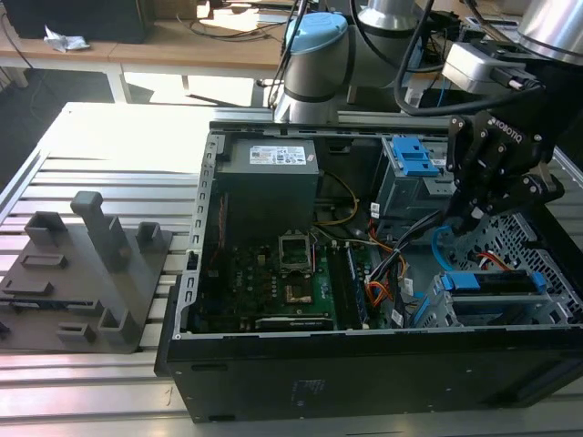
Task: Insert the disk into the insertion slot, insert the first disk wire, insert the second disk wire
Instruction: 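Insert the second disk wire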
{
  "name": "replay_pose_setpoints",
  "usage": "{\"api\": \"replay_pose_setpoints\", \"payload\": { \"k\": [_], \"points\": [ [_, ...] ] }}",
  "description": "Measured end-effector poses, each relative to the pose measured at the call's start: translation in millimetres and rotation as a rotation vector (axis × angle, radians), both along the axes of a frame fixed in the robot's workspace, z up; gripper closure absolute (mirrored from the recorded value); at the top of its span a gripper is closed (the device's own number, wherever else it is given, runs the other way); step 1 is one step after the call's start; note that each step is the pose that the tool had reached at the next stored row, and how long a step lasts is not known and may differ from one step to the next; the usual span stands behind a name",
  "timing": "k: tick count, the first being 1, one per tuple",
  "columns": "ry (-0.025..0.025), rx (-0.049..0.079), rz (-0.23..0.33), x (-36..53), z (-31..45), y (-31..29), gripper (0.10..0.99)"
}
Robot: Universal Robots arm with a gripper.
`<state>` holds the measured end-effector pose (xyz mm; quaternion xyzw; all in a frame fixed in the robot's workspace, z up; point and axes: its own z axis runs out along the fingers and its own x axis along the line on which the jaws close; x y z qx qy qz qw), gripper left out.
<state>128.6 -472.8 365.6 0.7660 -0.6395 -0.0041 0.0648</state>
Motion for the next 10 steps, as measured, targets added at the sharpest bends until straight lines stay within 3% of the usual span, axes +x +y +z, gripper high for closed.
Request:
{"api": "replay_pose_setpoints", "payload": {
  "k": [2,7,10],
  "points": [
    [0.0,-0.018,0.005,2.7,-3.5,1.9,0.784],
    [0.0001,-0.046,0.011,5.3,-8.4,4.3,0.784],
    [0.0001,-0.054,0.011,5.4,-8.9,4.3,0.784]
  ]
}}
